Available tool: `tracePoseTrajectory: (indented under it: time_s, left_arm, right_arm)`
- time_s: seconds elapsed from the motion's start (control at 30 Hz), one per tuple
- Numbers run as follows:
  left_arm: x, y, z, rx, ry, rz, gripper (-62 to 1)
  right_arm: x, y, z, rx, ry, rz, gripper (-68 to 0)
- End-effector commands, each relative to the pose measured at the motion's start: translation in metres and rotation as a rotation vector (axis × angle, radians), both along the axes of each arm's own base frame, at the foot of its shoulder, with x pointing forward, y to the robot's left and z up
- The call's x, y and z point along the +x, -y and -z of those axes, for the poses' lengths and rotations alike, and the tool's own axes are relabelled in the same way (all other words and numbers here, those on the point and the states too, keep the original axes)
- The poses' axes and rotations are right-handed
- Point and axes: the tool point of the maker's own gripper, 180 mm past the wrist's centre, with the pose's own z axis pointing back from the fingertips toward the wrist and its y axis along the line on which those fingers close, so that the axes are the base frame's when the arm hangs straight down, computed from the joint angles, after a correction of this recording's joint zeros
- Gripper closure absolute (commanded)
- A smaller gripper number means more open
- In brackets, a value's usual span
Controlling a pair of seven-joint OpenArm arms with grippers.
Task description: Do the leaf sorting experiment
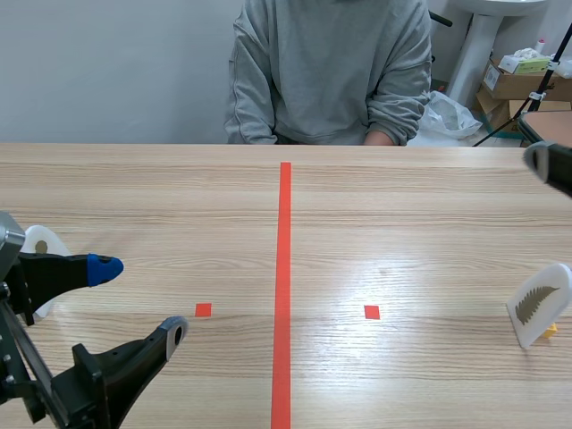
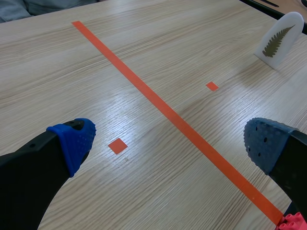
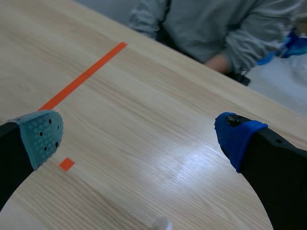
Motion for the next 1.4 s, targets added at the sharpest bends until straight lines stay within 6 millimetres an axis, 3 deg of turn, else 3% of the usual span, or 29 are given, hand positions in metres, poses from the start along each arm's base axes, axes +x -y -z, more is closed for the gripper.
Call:
tracePoseTrajectory:
  time_s: [0.0,0.33,0.43,0.63,0.83,1.07,1.37]
  left_arm:
    - [0.004,0.001,-0.009,-0.021,0.025,-0.009,-62.3]
    - [0.004,0.001,-0.009,-0.021,0.025,-0.009,-62.3]
    - [0.004,0.001,-0.010,-0.026,0.031,-0.010,-62.3]
    - [0.004,0.001,-0.011,-0.030,0.036,-0.010,-62.3]
    - [0.004,0.001,-0.011,-0.030,0.036,-0.010,-62.3]
    - [0.004,0.001,-0.011,-0.030,0.036,-0.010,-62.3]
    - [0.007,-0.003,-0.013,-0.026,0.045,-0.020,-62.3]
  right_arm:
    - [0.003,-0.012,0.000,-0.007,-0.006,-0.047,-67.9]
    - [-0.023,-0.093,0.056,-0.014,-0.166,-0.292,-67.9]
    - [-0.033,-0.105,0.071,-0.039,-0.196,-0.333,-67.9]
    - [-0.037,-0.115,0.071,0.005,-0.183,-0.344,-67.9]
    - [-0.044,-0.106,0.074,0.069,-0.212,-0.299,-67.9]
    - [-0.048,-0.080,0.077,0.099,-0.221,-0.216,-67.9]
    - [-0.058,-0.053,0.099,0.158,-0.300,-0.149,-67.9]
